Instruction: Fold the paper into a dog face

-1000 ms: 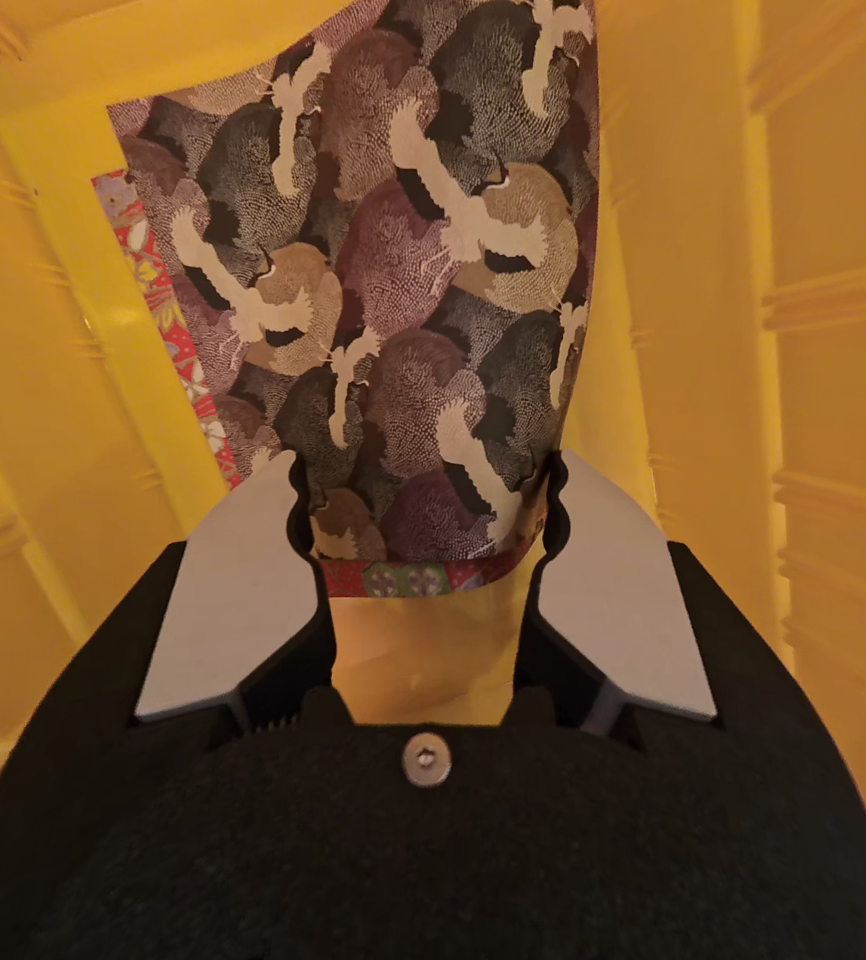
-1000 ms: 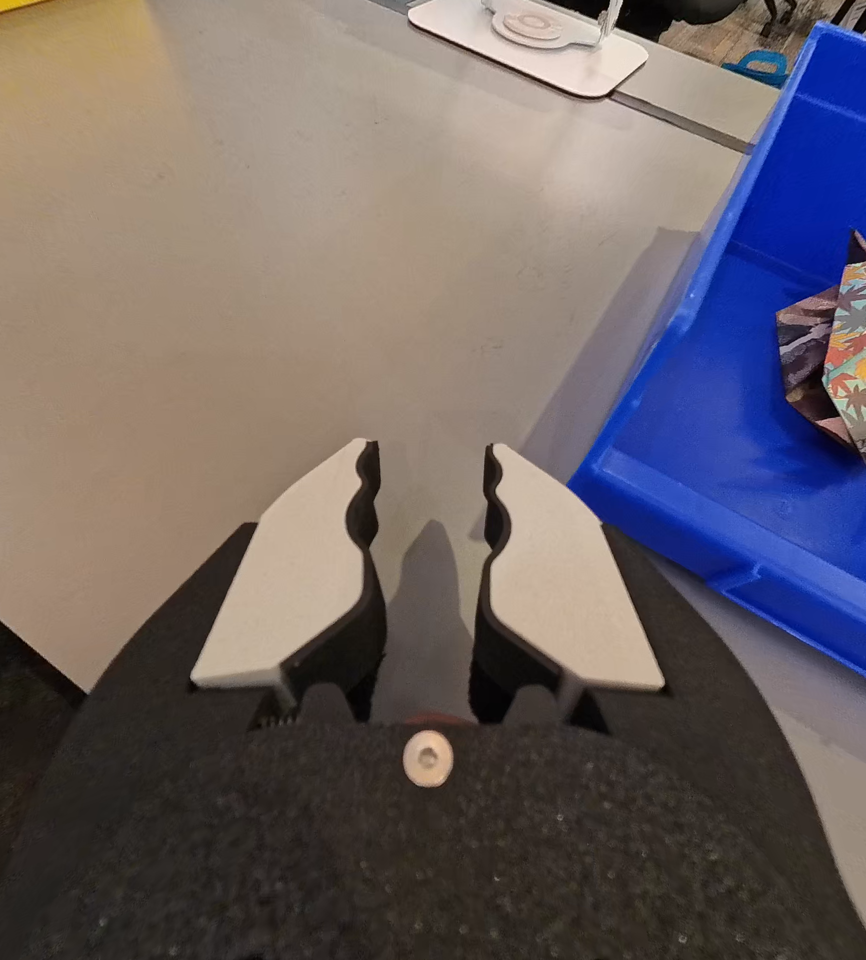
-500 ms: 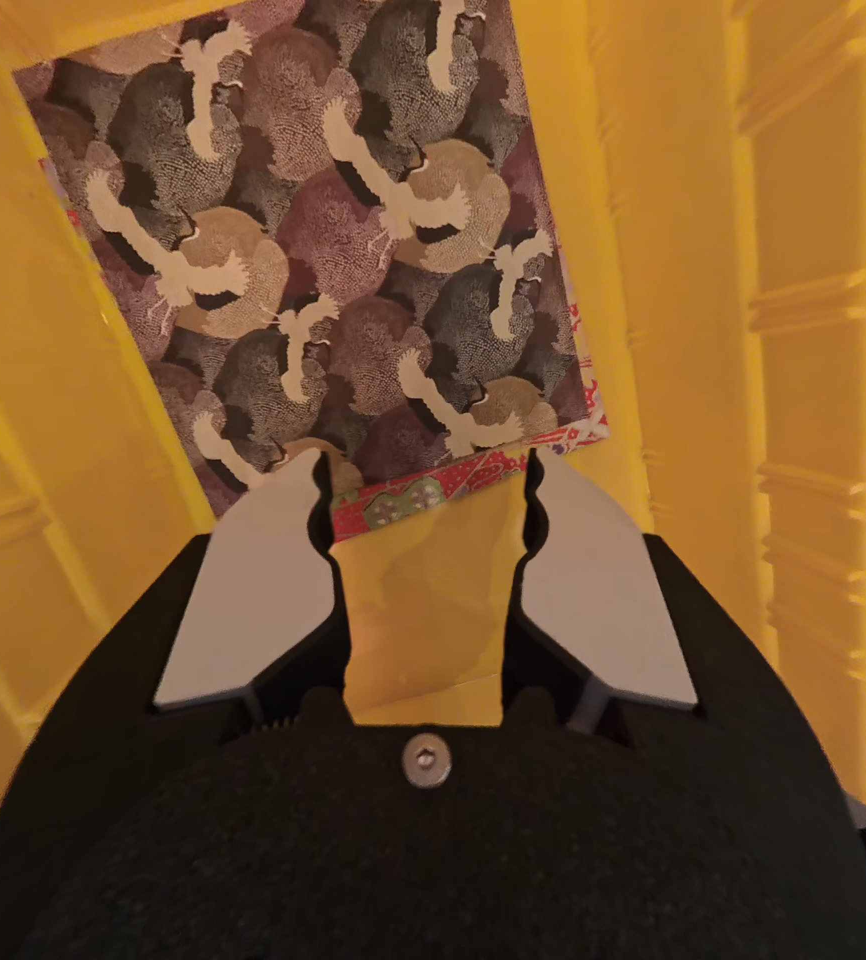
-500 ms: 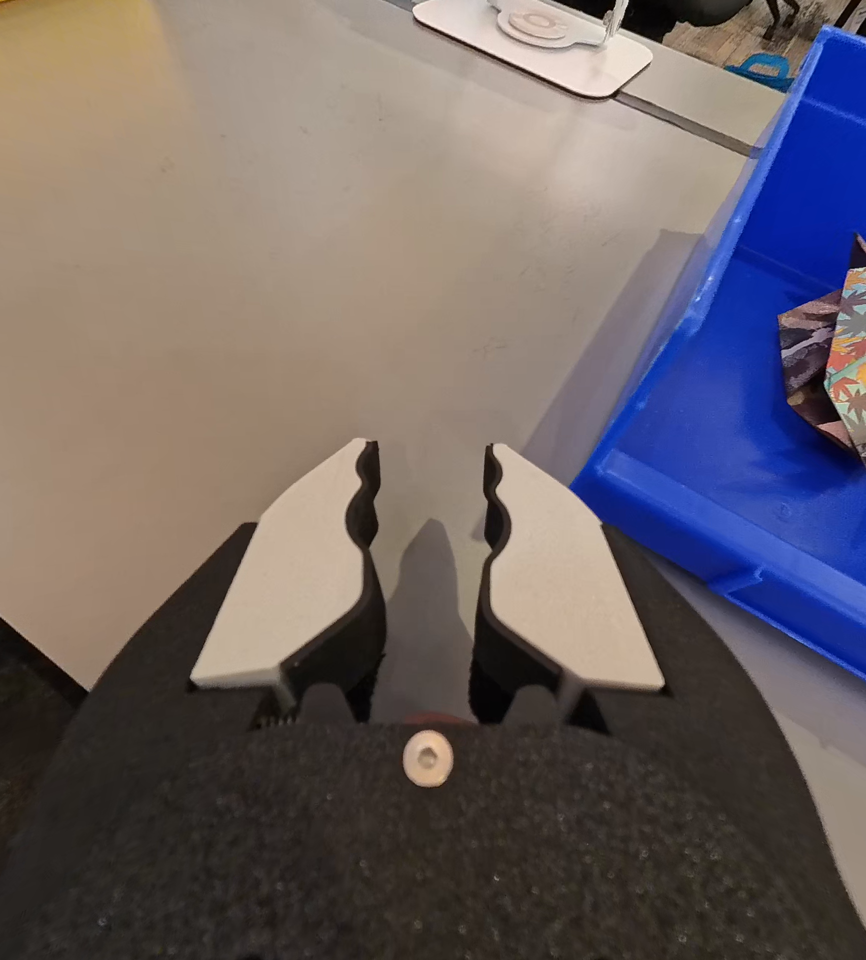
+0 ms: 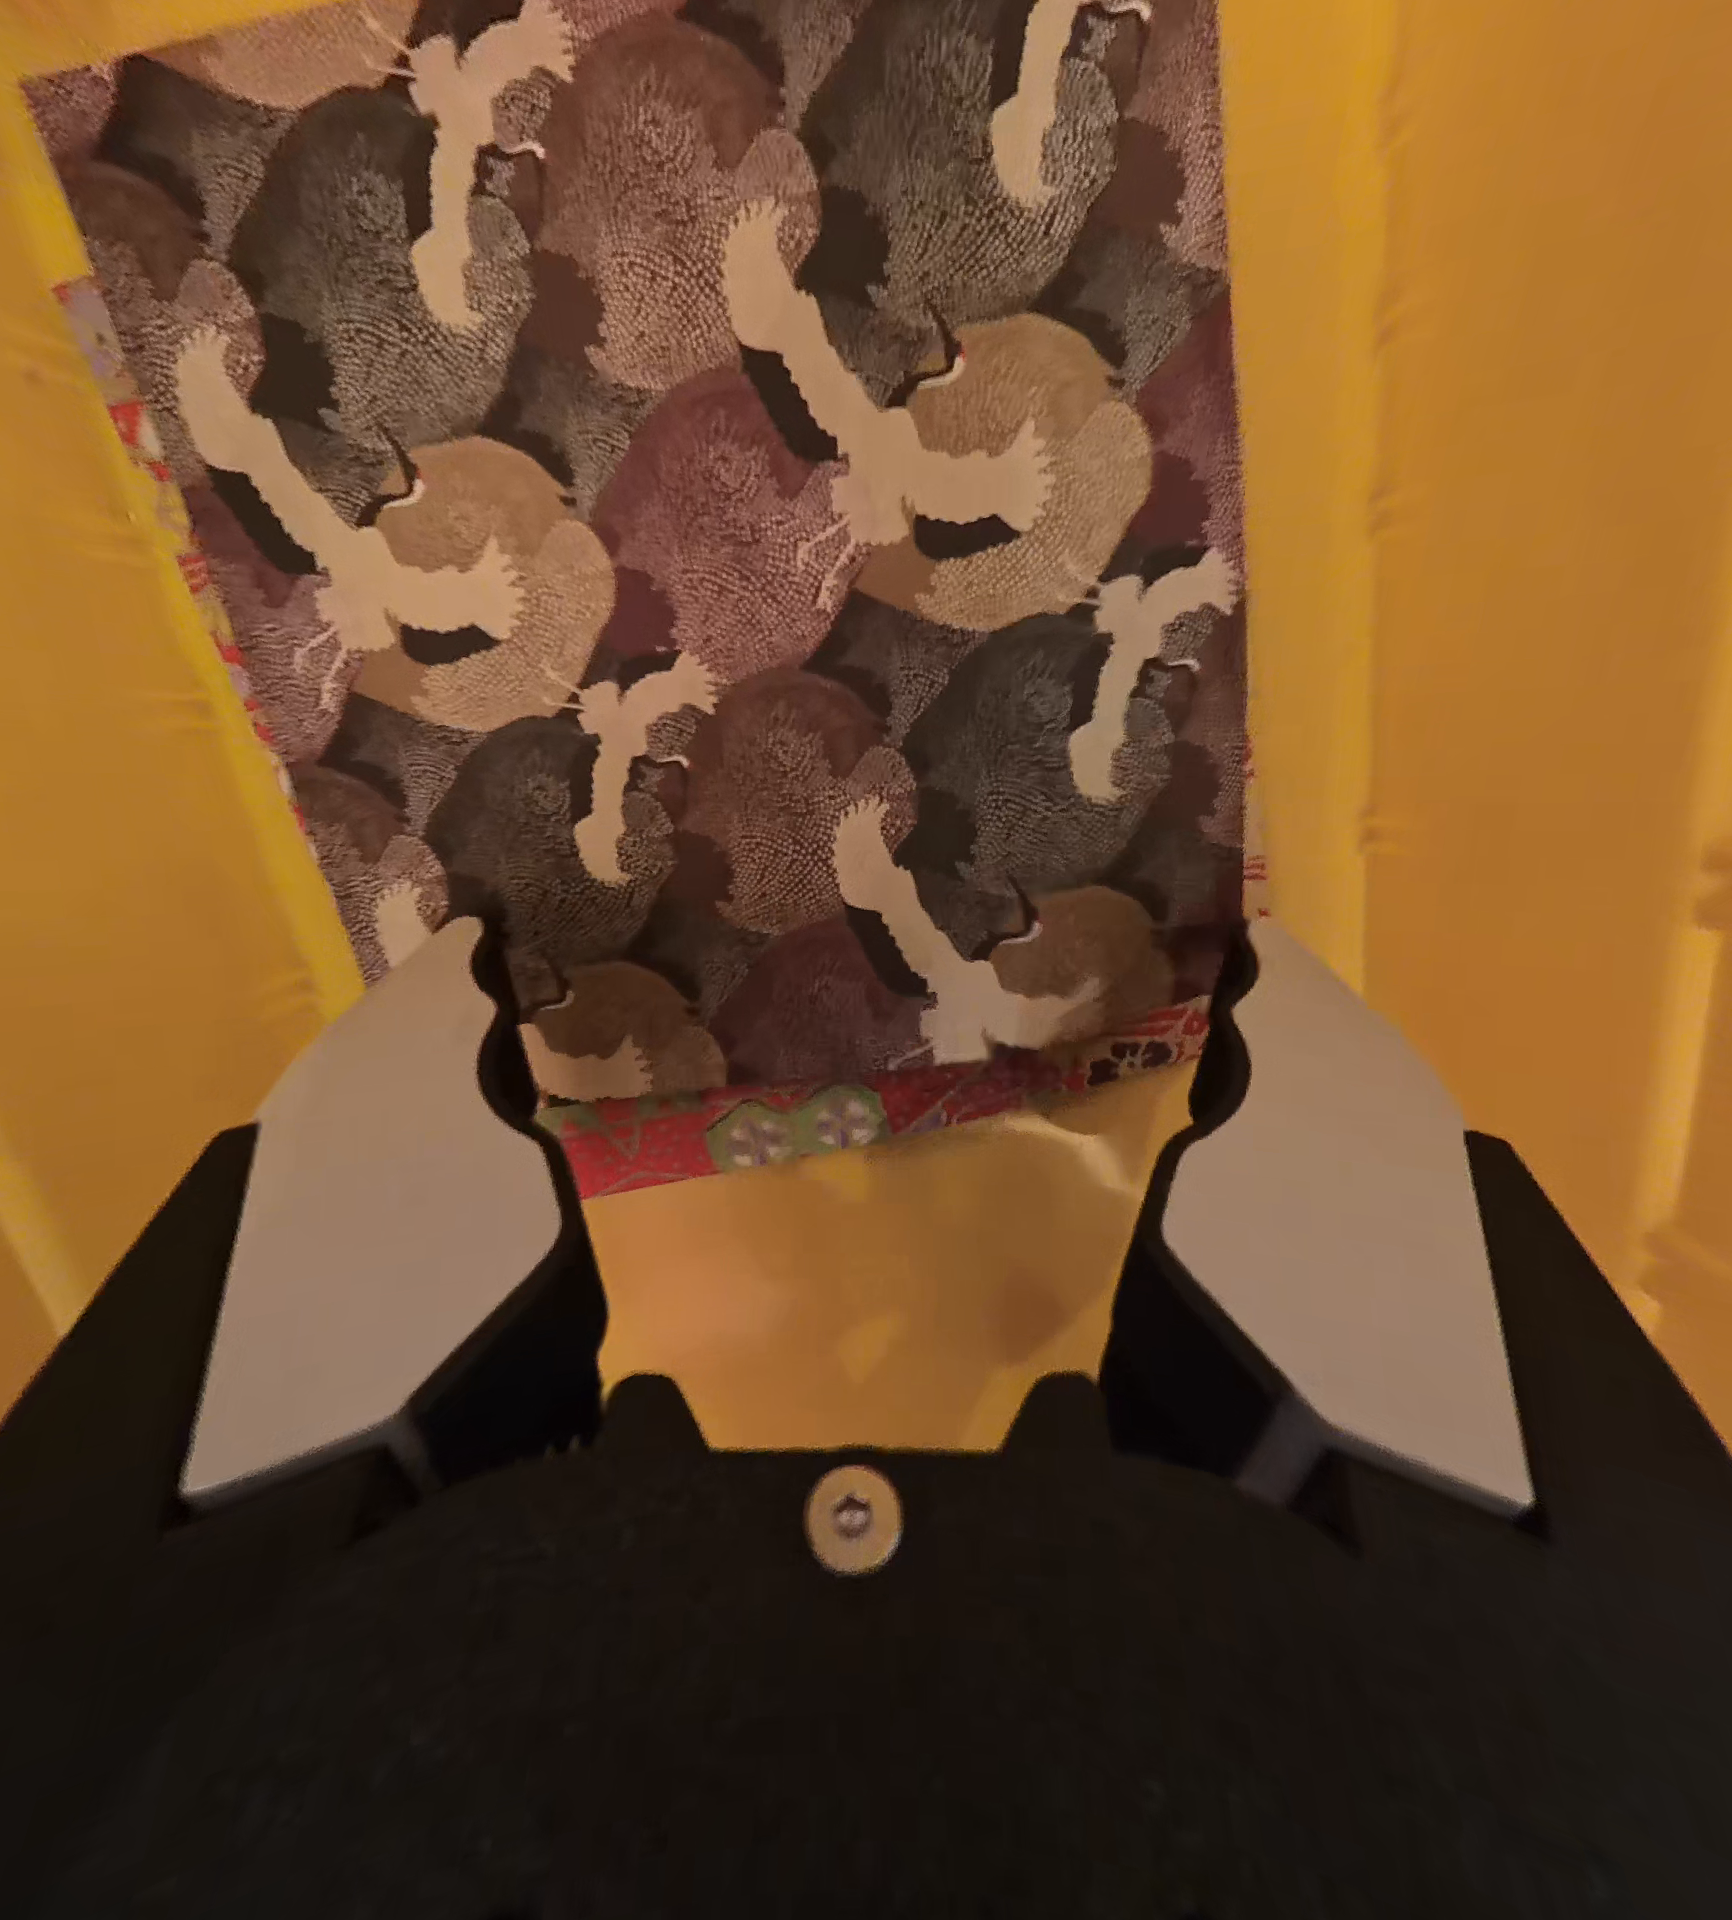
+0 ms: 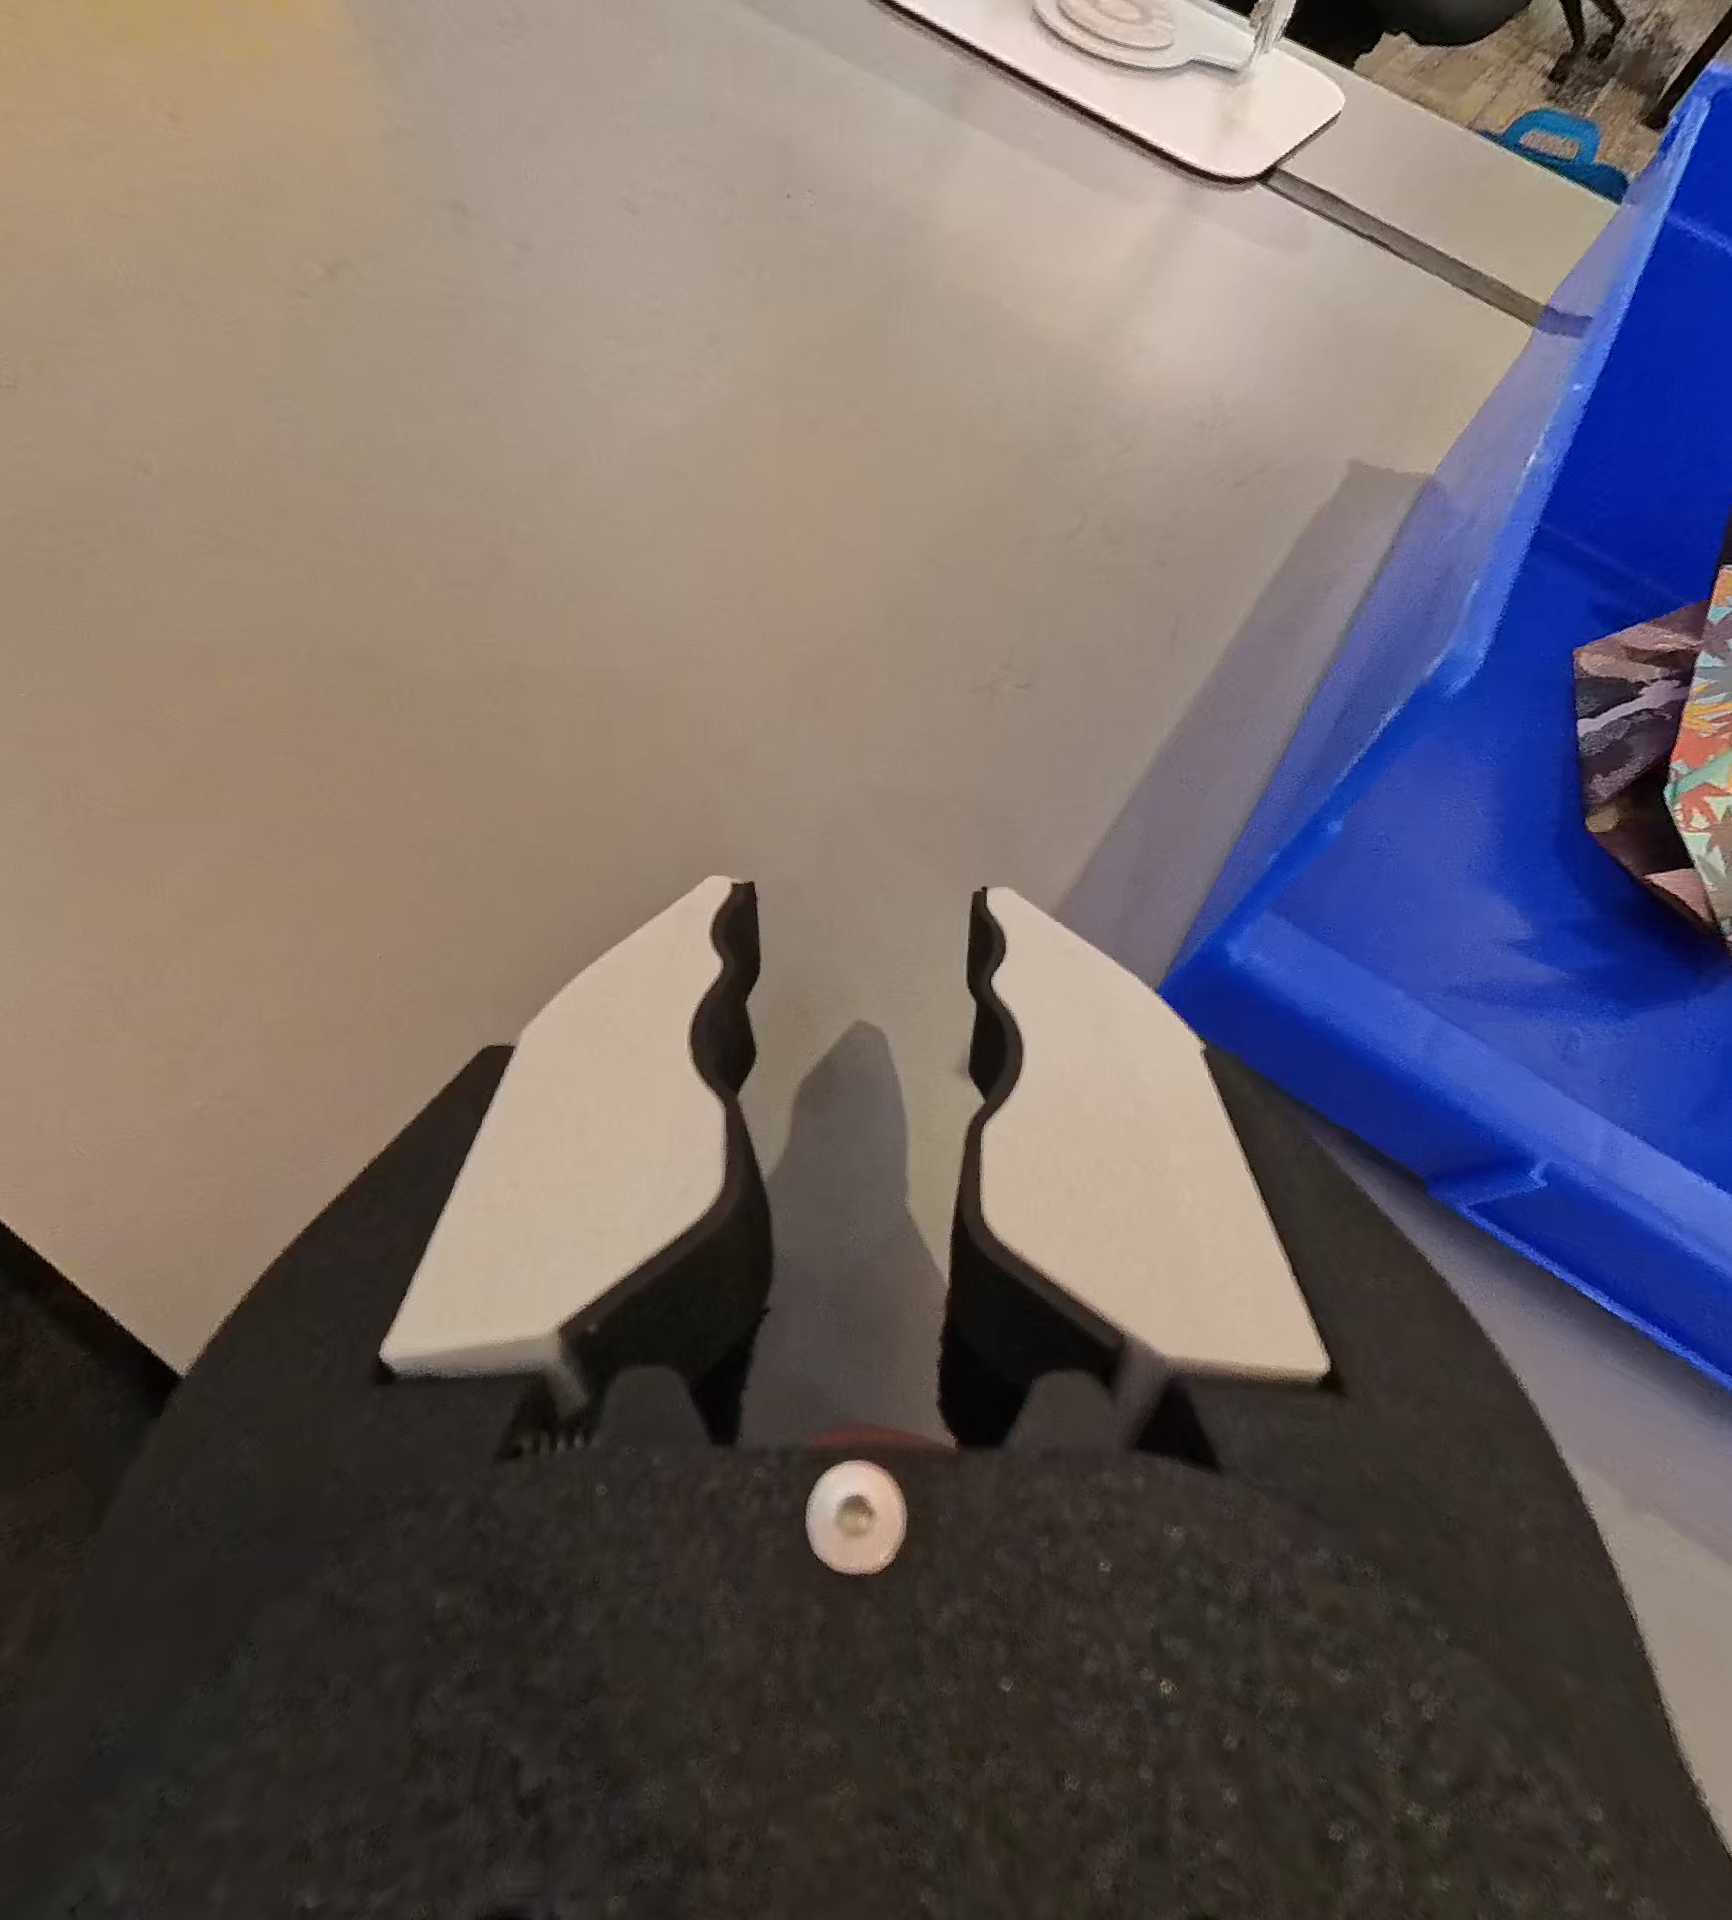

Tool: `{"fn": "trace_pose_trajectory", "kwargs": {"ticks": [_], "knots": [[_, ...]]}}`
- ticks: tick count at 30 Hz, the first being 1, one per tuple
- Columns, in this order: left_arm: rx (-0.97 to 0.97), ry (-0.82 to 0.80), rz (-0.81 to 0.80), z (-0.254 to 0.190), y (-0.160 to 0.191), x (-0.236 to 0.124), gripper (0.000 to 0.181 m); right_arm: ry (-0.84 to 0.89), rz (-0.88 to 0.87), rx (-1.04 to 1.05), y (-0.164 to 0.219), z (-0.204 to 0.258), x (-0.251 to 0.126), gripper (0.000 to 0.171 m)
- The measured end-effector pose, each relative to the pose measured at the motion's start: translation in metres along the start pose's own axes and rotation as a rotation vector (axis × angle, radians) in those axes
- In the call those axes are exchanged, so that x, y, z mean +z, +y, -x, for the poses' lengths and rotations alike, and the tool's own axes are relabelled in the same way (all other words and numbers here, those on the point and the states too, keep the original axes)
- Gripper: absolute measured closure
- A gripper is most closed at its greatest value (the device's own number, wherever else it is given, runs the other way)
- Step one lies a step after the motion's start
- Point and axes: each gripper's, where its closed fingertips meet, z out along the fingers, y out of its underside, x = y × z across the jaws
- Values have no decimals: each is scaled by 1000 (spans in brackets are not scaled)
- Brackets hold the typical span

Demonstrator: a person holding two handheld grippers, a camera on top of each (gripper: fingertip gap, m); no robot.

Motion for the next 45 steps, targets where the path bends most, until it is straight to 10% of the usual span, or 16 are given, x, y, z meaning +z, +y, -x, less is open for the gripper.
{"fn": "trace_pose_trajectory", "kwargs": {"ticks": [20,33,38,45], "knots": [[-66,222,-148,-7,-11,-27,116,-4,13,-2,1,1,1,133],[-40,664,-473,-52,-20,-146,140,-2,16,-16,1,2,2,133],[14,482,-481,-46,-20,-146,156,-6,12,-25,1,3,1,133],[348,169,-414,-43,16,-109,120,-4,11,-25,3,2,-2,133]]}}
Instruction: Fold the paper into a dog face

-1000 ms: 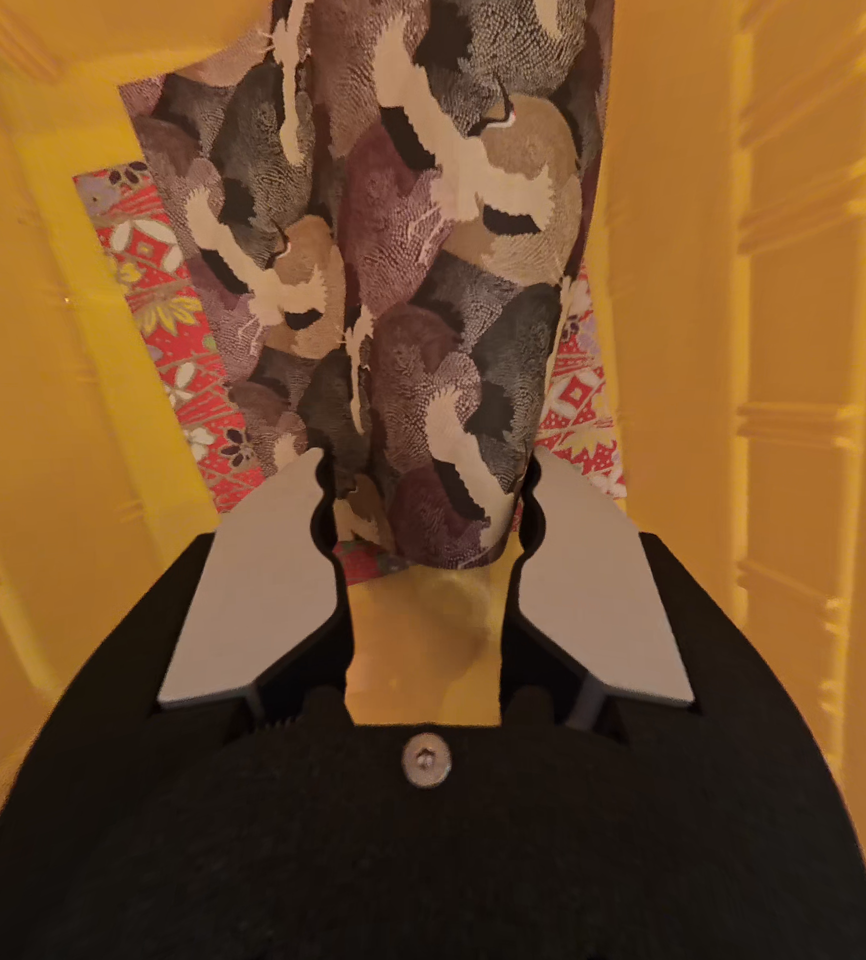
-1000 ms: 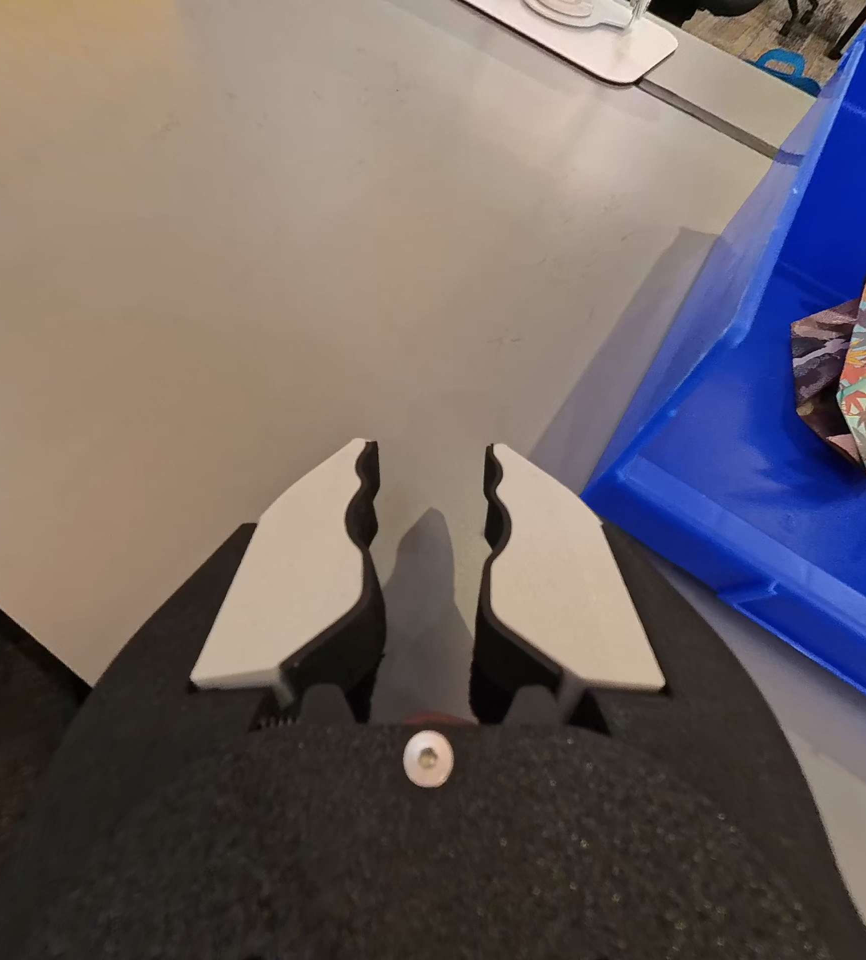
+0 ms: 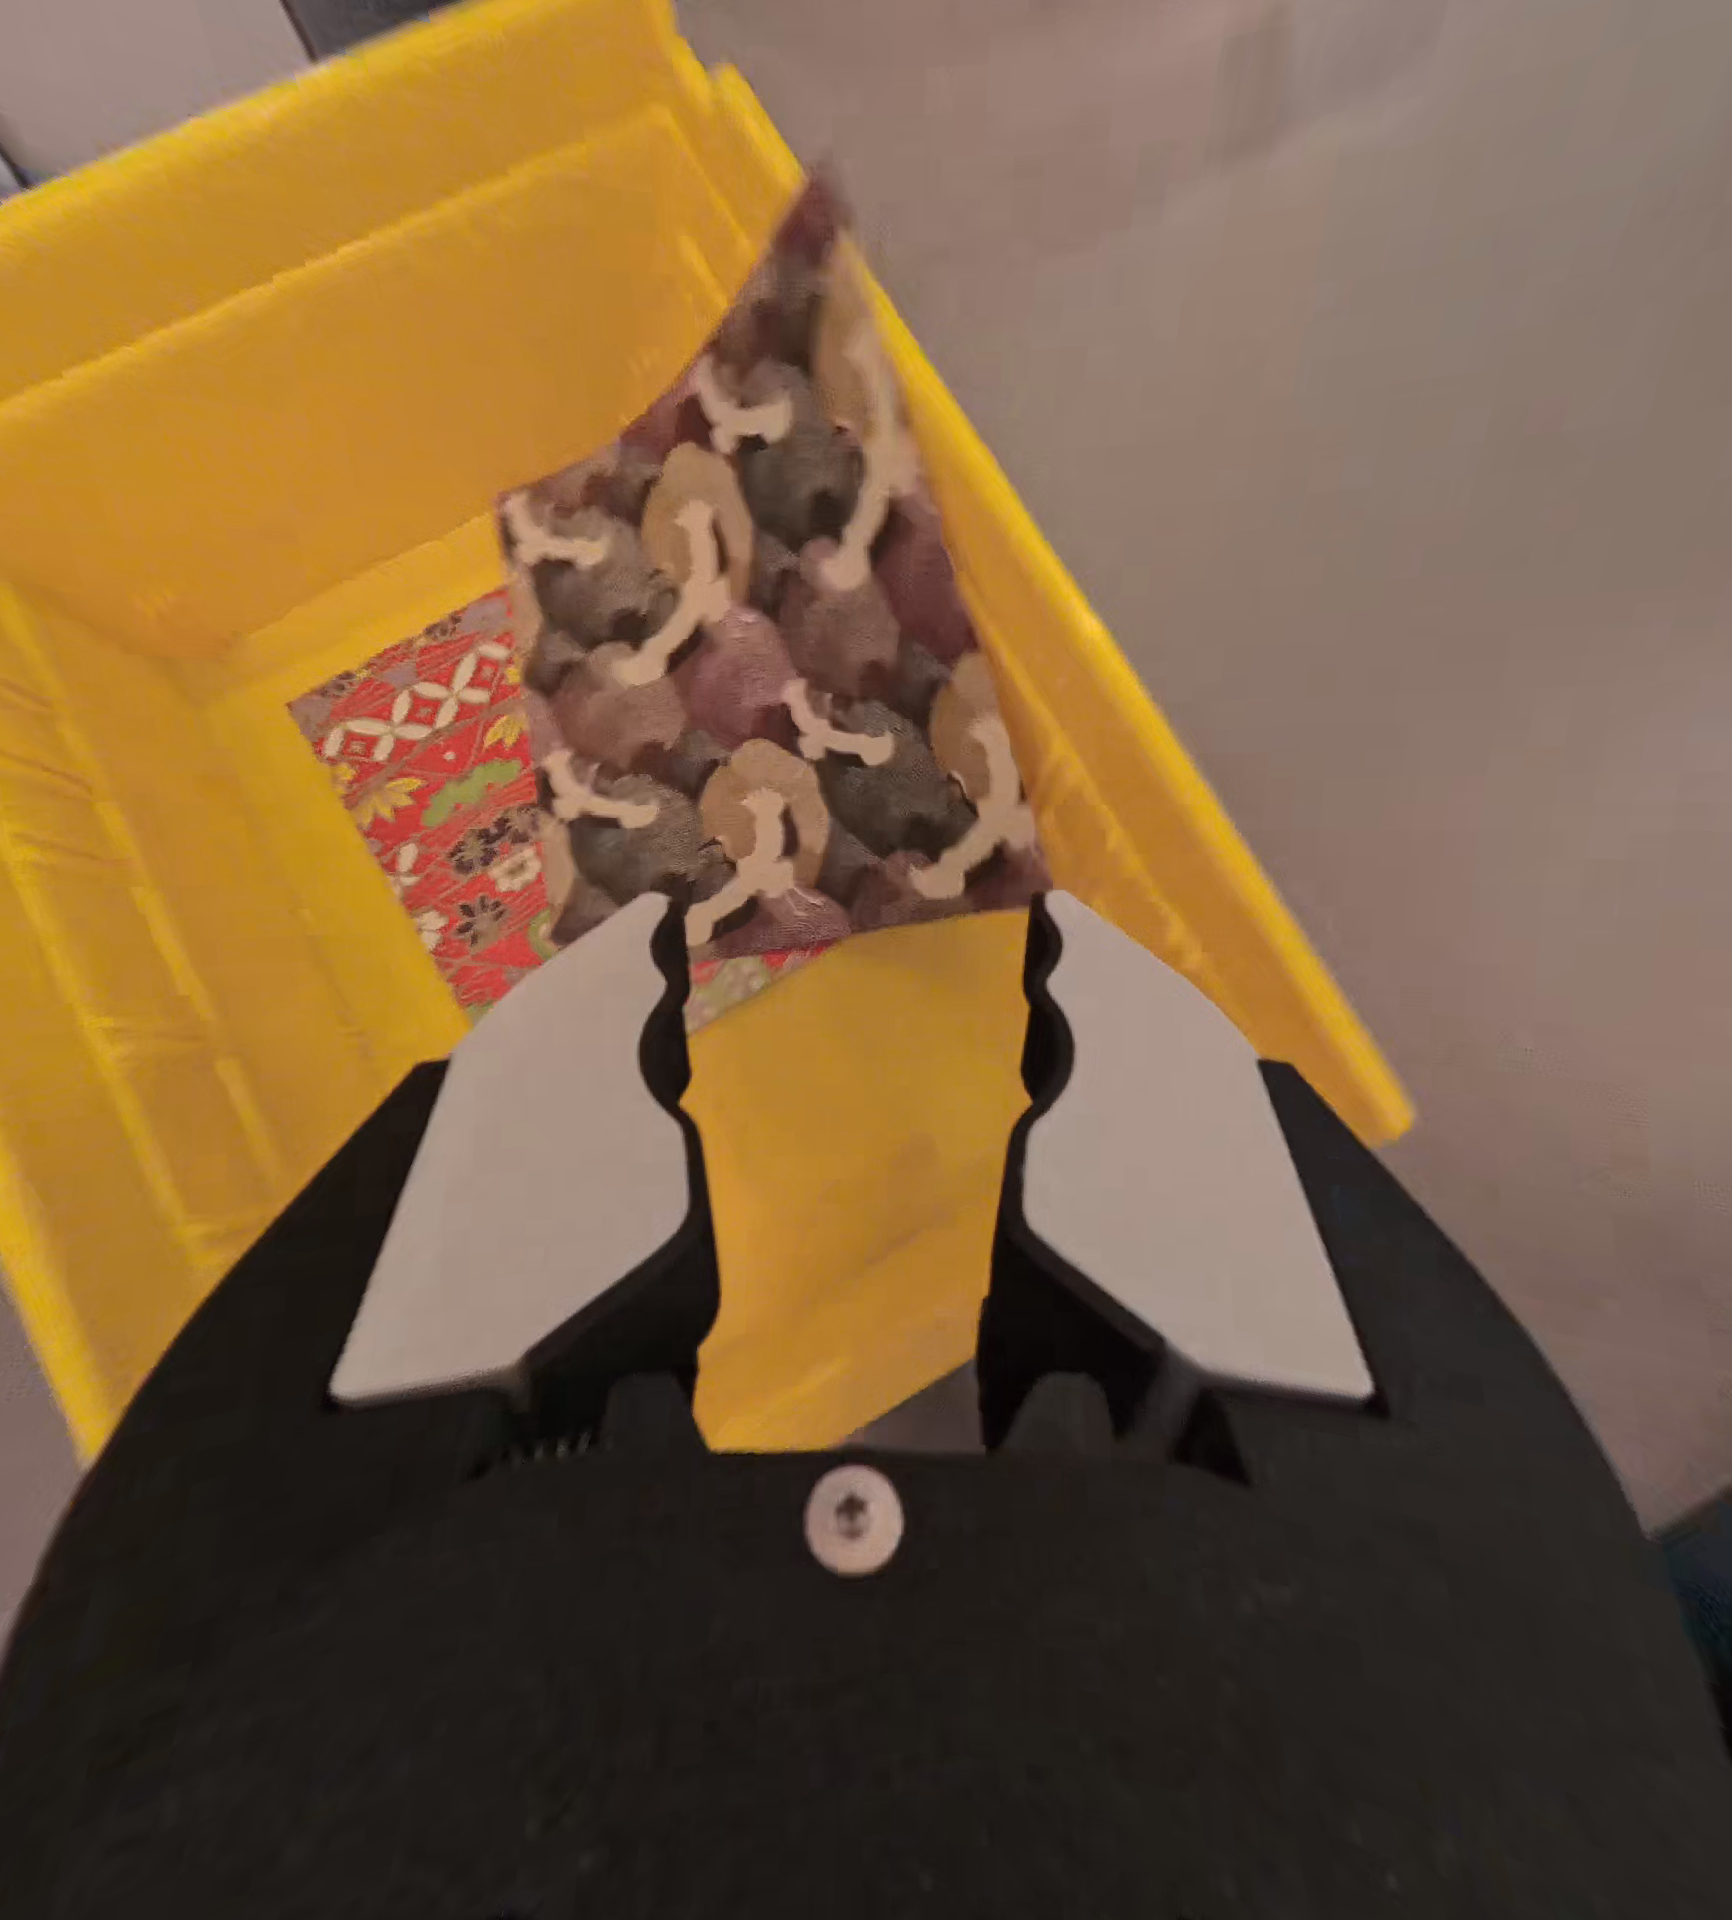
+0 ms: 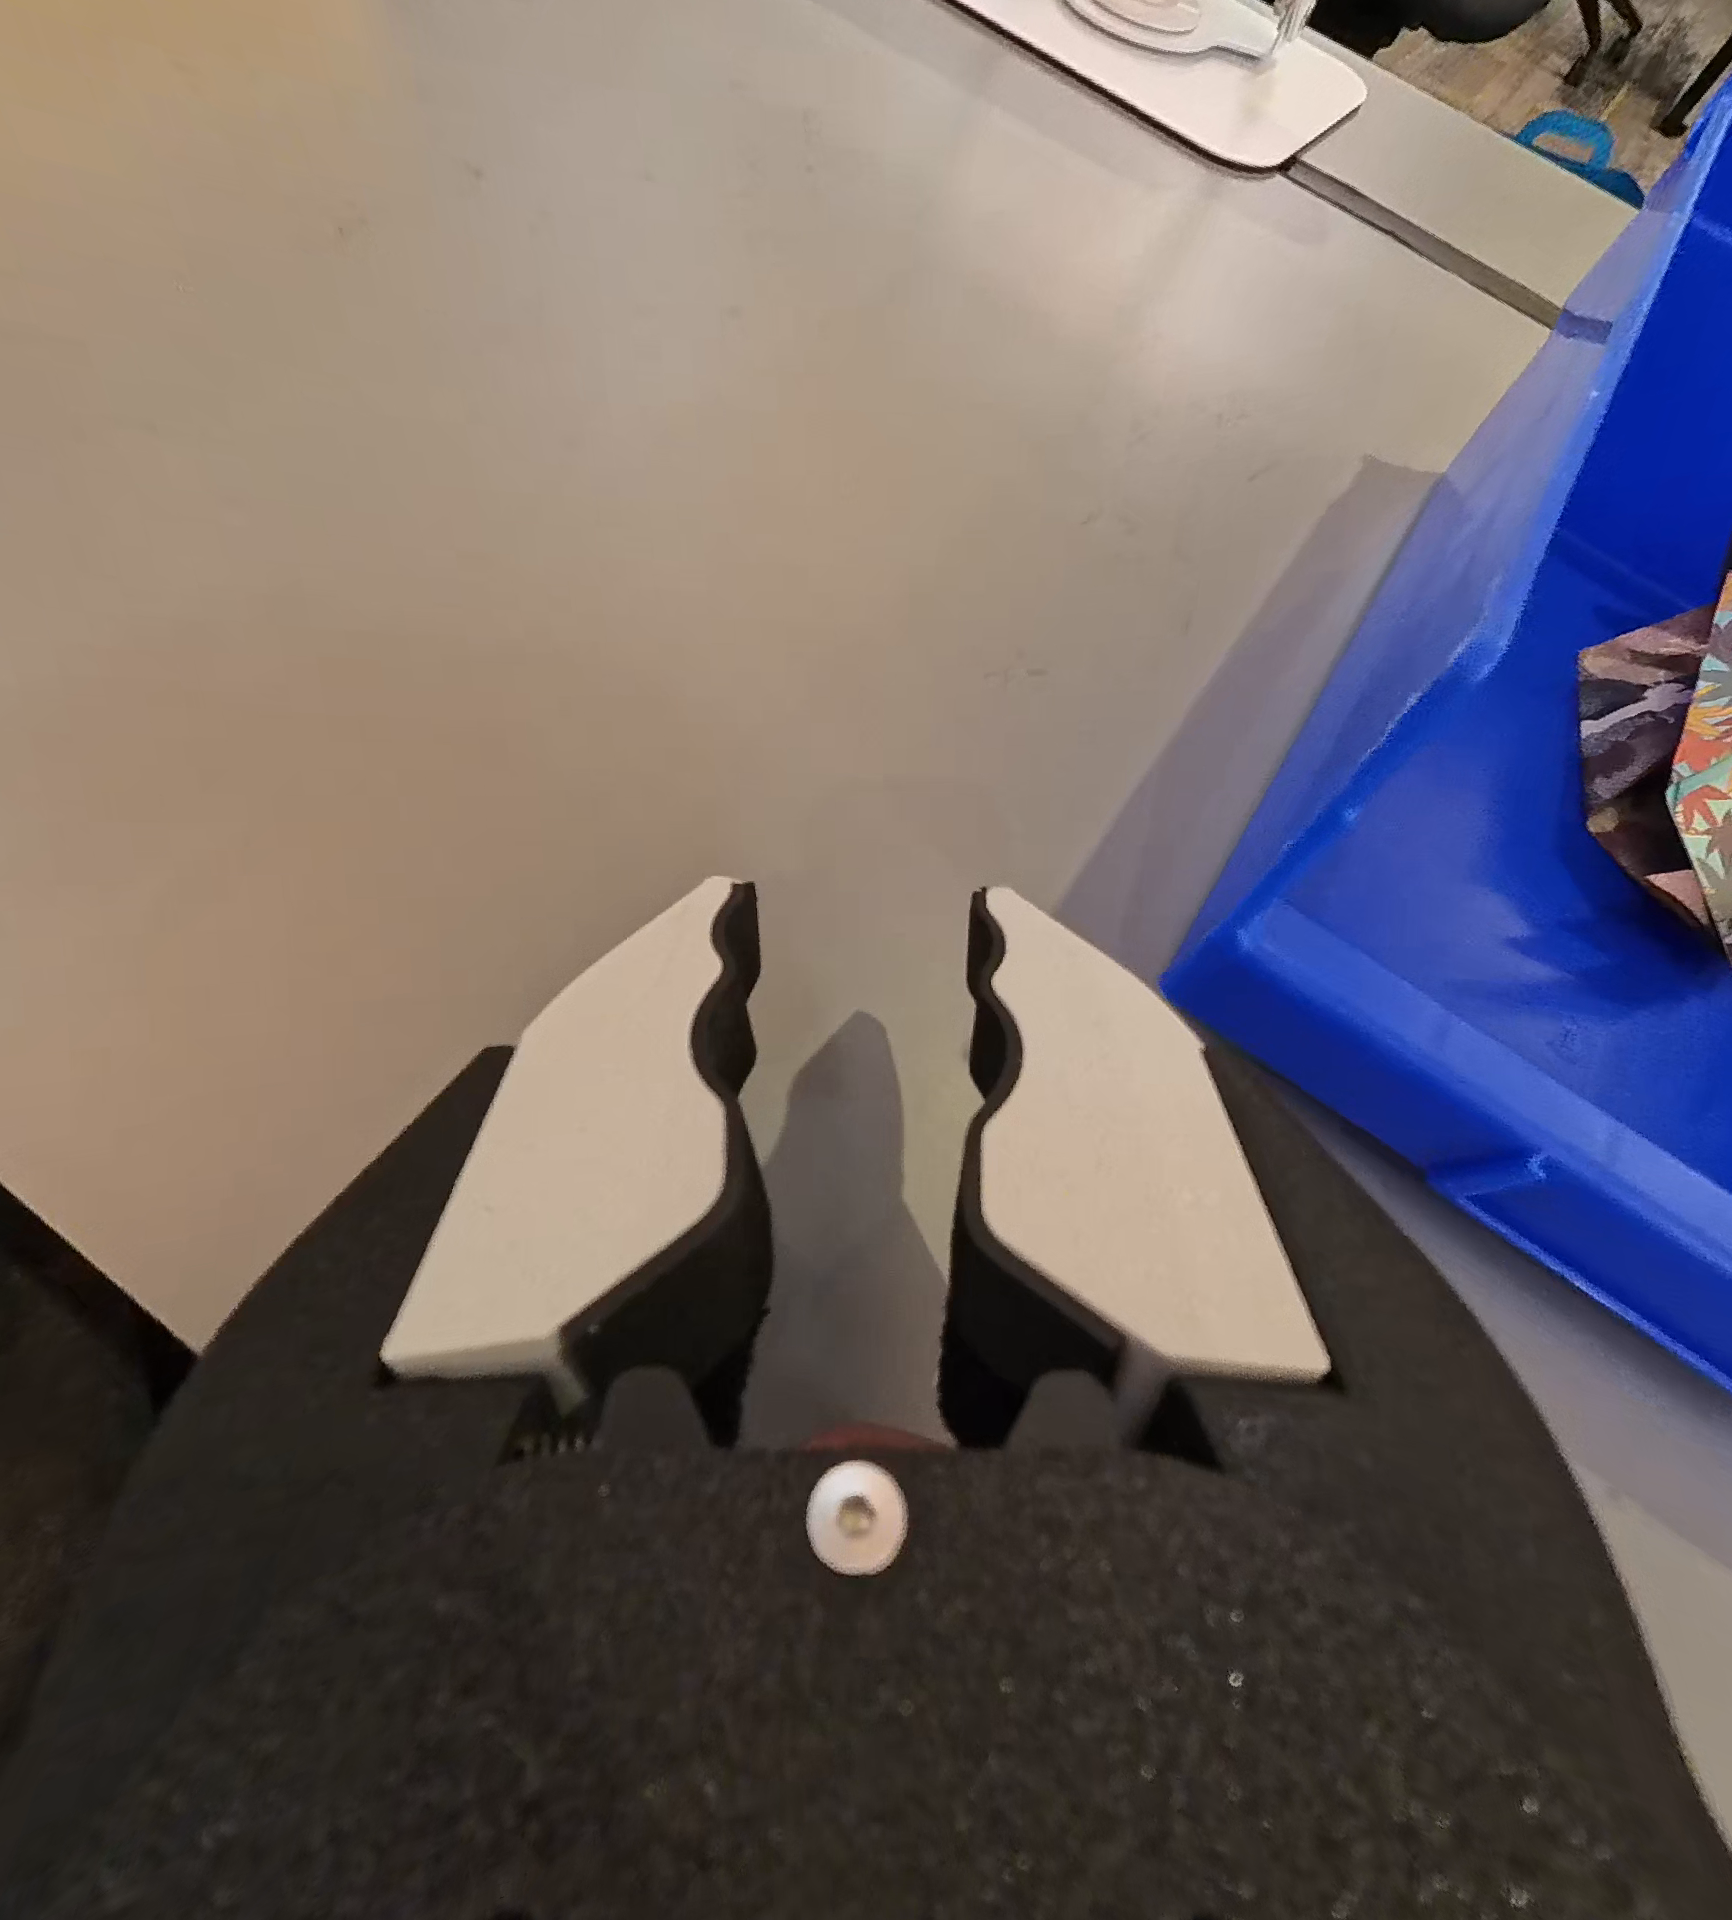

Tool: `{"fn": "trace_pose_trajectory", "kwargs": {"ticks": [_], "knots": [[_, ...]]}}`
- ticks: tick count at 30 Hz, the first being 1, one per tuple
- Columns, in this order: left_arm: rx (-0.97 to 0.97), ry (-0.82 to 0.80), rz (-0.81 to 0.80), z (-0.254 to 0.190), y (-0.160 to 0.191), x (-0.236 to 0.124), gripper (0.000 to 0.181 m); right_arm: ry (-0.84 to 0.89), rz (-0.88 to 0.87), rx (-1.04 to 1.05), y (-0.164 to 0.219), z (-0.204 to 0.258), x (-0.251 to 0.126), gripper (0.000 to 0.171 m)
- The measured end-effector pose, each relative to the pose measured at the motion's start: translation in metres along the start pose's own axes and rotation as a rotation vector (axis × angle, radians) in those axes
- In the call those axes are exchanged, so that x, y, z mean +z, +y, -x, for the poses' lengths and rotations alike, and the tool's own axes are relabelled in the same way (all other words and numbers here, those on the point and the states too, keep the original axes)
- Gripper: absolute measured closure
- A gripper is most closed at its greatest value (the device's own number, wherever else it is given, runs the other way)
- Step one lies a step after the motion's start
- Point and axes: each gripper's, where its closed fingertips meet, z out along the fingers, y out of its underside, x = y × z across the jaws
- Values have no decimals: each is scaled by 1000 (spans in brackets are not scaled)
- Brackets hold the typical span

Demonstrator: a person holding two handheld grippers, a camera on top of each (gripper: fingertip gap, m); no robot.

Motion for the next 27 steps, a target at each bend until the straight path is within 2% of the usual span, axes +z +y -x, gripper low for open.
{"fn": "trace_pose_trajectory", "kwargs": {"ticks": [3,5,8,11,13,15,20,27], "knots": [[278,-197,81,5,23,-2,119,3,1,-3,0,0,0,133],[361,-289,93,11,28,-5,122,3,12,-7,1,0,1,133],[236,-217,105,15,33,-1,122,1,33,-18,3,2,4,134],[89,-107,114,18,33,7,98,5,38,-37,2,4,6,134],[62,-58,120,19,32,20,98,4,42,-46,2,5,7,134],[8,-55,174,30,35,37,90,2,50,-50,3,6,8,134],[-292,-74,224,56,24,70,75,1,52,-59,3,7,8,134],[-271,-144,355,52,44,91,71,-1,54,-74,5,8,6,134]]}}
